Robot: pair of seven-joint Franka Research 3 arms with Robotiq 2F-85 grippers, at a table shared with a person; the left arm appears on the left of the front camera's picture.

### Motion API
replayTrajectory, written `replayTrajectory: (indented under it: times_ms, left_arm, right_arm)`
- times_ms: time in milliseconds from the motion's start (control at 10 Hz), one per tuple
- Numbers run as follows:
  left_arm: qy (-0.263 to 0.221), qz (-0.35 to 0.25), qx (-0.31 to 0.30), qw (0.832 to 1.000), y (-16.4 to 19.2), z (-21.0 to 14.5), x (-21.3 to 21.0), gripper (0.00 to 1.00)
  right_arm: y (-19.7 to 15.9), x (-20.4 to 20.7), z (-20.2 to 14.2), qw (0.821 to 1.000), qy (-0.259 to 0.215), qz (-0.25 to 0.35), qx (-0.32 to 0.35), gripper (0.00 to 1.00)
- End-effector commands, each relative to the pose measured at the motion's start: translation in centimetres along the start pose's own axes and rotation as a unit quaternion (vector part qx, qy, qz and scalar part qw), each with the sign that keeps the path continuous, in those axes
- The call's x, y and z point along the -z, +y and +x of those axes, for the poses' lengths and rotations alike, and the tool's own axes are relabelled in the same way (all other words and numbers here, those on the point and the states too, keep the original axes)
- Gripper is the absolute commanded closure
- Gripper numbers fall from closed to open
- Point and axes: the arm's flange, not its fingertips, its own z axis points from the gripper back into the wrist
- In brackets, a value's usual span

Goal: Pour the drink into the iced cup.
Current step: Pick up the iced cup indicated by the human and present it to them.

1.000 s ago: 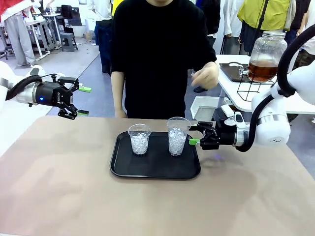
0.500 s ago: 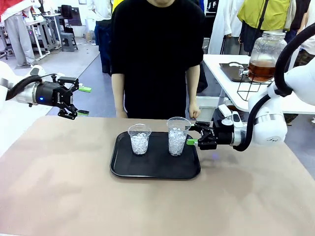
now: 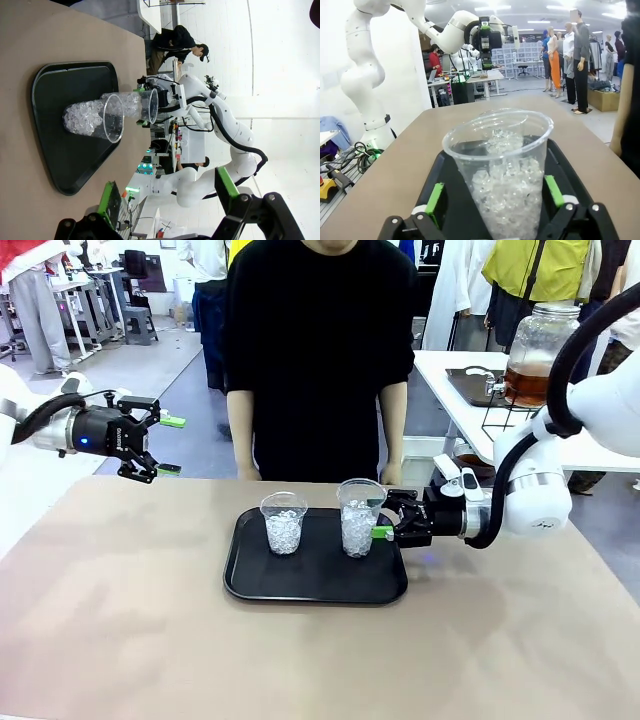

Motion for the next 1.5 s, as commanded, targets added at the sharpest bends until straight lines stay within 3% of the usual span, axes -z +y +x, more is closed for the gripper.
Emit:
replayTrajectory:
  times_ms: [0, 1400]
  left_arm:
    - [-0.003, 0.001, 0.001, 1.000, -0.1, -0.2, 0.0, 0.00]
    - [-0.003, 0.001, 0.001, 1.000, -0.1, -0.2, 0.0, 0.00]
  right_arm:
    - [-1.0, 1.1, 0.2, 1.000, 0.015, 0.012, 0.010, 0.00]
    - [-3.3, 4.0, -1.2, 0.999, 0.005, -0.014, 0.037, 0.00]
